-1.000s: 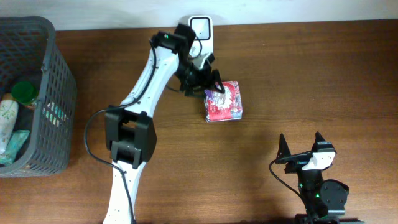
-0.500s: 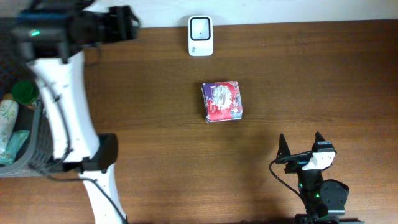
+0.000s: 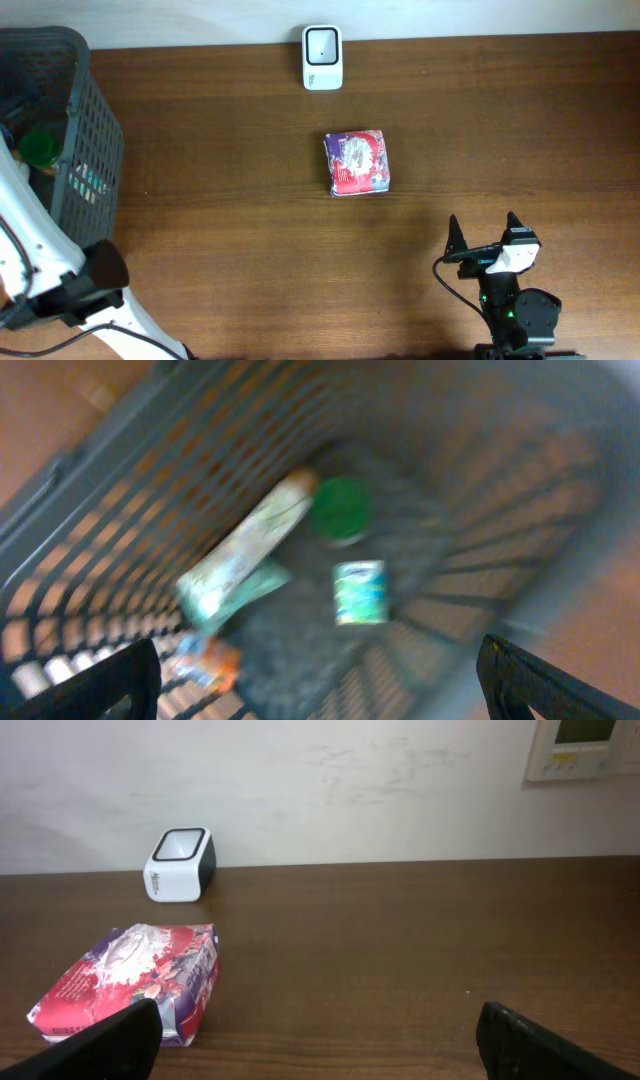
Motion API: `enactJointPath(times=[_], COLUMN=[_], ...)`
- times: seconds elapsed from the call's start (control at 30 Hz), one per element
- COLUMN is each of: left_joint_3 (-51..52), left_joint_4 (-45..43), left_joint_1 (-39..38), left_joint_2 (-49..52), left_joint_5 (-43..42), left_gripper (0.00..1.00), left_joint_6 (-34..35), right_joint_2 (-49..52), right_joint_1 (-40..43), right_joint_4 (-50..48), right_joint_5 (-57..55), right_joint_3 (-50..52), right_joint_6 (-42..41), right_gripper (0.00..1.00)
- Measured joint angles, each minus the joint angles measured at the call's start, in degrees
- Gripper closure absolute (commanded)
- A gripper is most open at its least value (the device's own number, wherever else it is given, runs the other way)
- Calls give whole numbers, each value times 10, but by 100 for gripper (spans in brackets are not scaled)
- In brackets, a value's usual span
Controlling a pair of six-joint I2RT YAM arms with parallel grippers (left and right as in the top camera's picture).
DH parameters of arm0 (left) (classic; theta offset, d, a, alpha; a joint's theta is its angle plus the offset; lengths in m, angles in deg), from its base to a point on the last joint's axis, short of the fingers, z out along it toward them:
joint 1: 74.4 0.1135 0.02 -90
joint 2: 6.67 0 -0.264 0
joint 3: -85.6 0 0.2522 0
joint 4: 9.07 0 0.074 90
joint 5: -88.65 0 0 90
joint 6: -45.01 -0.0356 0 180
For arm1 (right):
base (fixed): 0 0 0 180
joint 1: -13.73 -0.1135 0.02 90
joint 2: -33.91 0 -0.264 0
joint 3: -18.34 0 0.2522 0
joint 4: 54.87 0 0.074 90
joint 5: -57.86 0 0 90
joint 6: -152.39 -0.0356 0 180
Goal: Scan the item barcode
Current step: 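Reach the left gripper into the basket and grasp the green Kleenex pack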
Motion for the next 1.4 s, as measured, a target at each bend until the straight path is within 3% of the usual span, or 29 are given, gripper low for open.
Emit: enactJointPath(times=[0.07,0.27,0.4,0.47,0.5,0.6,0.9,0.97,1.03,1.13,1.3,1.4], left_joint_3=[83,226,318,371,392,442,510,525,538,539,540,540], left_joint_4=[-6,-50,-107,-138,-155,-179,-265,-265,-254,-253,-317,-345], left_joint_1=[21,75,83,83,83,83,83,83,83,83,83,83], left_joint_2=[2,2,2,3,2,2,2,2,2,2,2,2], left_joint_5=[52,83,90,91,94,130,171,171,171,145,-9,-103], left_gripper=[1,3,7,16,16,16,32,31,23,20,22,38], left_joint_6=[25,35,-2,-43,-65,-94,-122,-119,-86,-47,-25,-24], right_joint_2=[0,0,0,0,0,0,0,0,0,0,0,0], right_joint_1=[0,0,0,0,0,0,0,0,0,0,0,0], right_joint_4=[0,0,0,0,0,0,0,0,0,0,0,0], right_joint_5=[0,0,0,0,0,0,0,0,0,0,0,0], right_joint_3=[0,0,0,0,0,0,0,0,0,0,0,0], right_joint_6=[0,1,0,0,1,1,0,0,0,1,0,1], right_gripper=[1,1,1,2,1,1,1,1,1,1,1,1])
